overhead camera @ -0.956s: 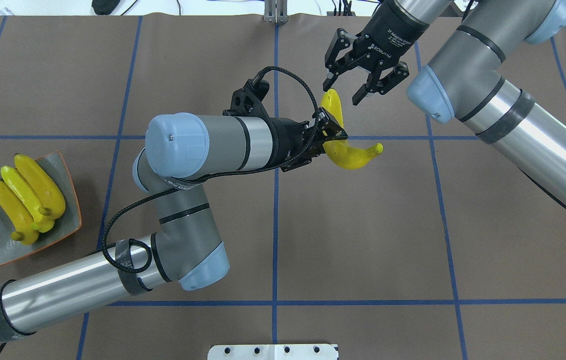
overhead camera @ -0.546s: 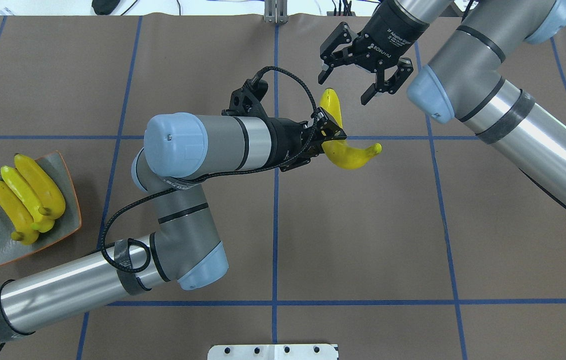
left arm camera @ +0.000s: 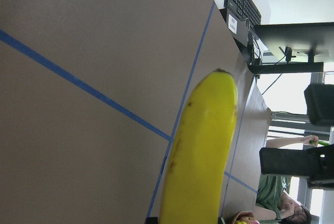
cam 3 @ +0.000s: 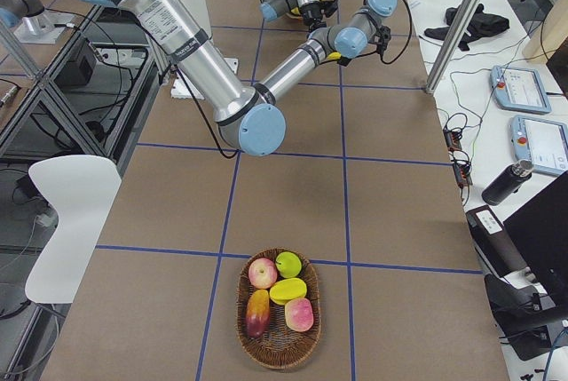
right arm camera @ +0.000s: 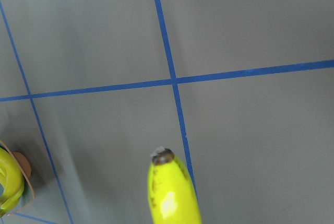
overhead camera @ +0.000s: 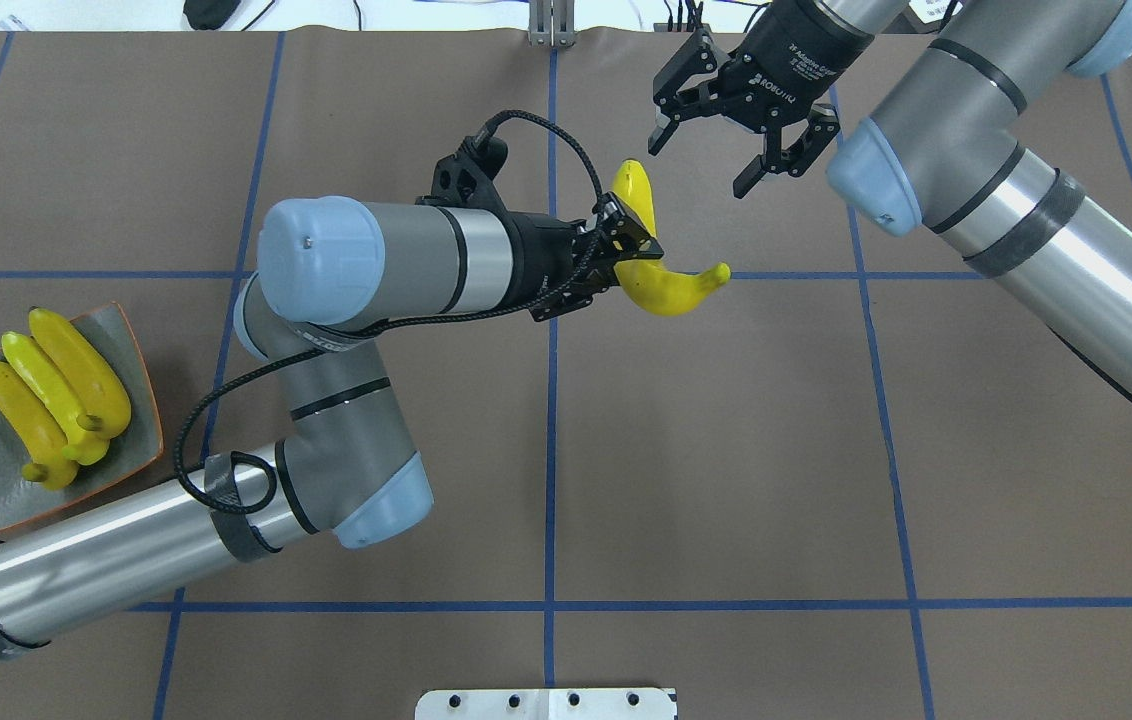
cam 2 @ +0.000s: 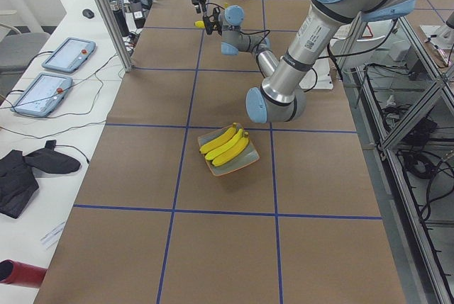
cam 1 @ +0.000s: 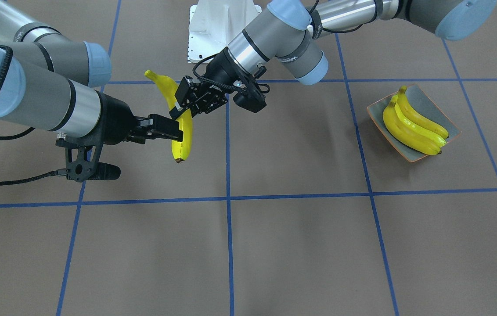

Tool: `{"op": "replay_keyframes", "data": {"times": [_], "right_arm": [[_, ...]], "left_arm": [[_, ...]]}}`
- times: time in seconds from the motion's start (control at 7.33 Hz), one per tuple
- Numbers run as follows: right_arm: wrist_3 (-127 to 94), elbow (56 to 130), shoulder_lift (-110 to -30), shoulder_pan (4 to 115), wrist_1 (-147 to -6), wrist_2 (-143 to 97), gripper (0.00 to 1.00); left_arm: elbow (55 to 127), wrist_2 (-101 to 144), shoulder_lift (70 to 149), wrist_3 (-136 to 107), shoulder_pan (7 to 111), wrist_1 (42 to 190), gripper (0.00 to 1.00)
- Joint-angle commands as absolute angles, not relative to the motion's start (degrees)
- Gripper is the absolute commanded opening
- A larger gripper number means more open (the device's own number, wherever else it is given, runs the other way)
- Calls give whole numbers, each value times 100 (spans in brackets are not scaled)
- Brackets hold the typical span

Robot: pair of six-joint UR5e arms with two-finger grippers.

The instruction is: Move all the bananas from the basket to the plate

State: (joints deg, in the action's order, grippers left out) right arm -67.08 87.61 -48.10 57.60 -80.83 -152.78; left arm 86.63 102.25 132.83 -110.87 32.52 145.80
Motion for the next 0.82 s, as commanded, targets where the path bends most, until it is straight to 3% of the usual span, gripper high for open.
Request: {"op": "replay_keyframes", "data": {"times": [0.0,0.41,0.68], "right_arm": [[-6697,8737,-4869,5958,-8086,-15267,100],[-6697,8675,-4948,6143,-8077,-15092,100],[-6697,8675,-4948,6144,-8077,-14968,100]], "left_arm": [[8989,10843,12494,-11092,3916,14564,0],[9394,12599,11158,-11048,5629,14283,0],[9885,12779,9868,-10829,6343,14282,0]]}}
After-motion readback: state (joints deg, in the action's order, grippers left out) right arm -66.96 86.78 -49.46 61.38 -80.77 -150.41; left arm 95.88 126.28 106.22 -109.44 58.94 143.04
